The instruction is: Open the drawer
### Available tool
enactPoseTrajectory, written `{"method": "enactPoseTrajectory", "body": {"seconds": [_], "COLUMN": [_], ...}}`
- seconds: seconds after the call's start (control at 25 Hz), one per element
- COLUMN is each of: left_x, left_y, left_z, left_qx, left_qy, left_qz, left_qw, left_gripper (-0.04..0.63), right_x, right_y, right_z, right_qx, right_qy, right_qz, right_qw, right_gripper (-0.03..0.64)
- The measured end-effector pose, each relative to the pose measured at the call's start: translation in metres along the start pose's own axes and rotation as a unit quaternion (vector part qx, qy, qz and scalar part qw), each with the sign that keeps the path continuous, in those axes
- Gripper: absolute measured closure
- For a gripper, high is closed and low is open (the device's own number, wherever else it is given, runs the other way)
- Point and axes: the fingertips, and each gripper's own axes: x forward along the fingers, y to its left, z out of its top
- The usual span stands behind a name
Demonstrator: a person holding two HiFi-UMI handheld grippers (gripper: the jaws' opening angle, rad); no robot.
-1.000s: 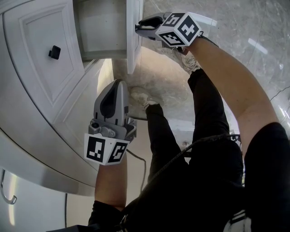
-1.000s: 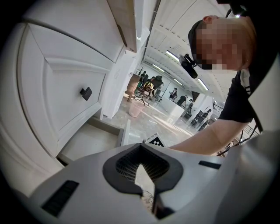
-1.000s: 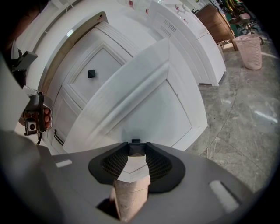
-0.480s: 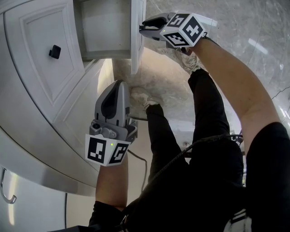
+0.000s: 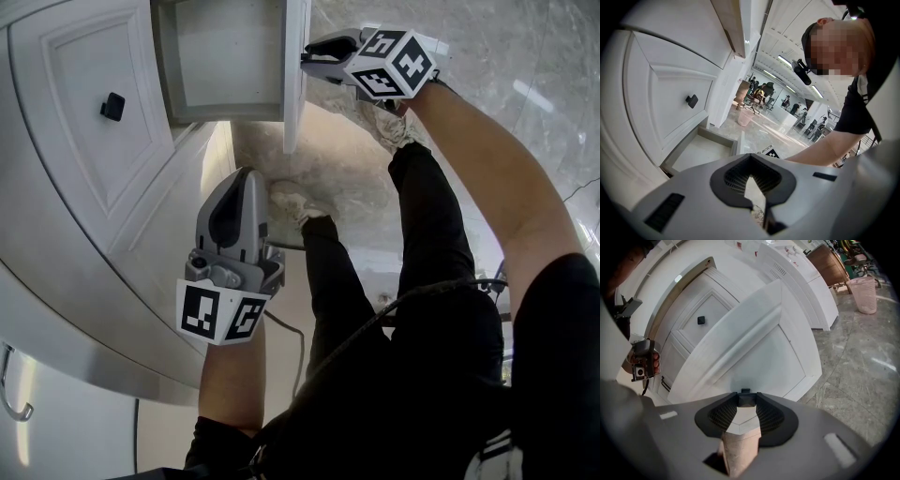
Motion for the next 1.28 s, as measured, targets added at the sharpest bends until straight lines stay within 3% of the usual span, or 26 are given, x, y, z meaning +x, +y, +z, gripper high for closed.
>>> {"method": "enactPoseTrajectory", "body": {"seconds": [0.88,1.28], "left_x": [-0.006,-0.026], "left_y": [0.005,-0.001], "left_z": [0.007,0.025], "left_qx": [0.005,0.003], "left_qy": [0.0,-0.016], "left_qz": [0.003,0.0], "left_qw": [1.0,0.9999], "left_gripper": [0.604,0.604], "right_x": [-0.008,-0.016], "right_y": [-0.002,0.0], "right_z": [-0.006,-0.021], "right_qx": [0.019,0.027], "right_qy": [-0.008,0.028], "right_qz": [-0.003,-0.046], "right_qw": [1.0,0.998], "right_gripper": [0.491,0.466]}}
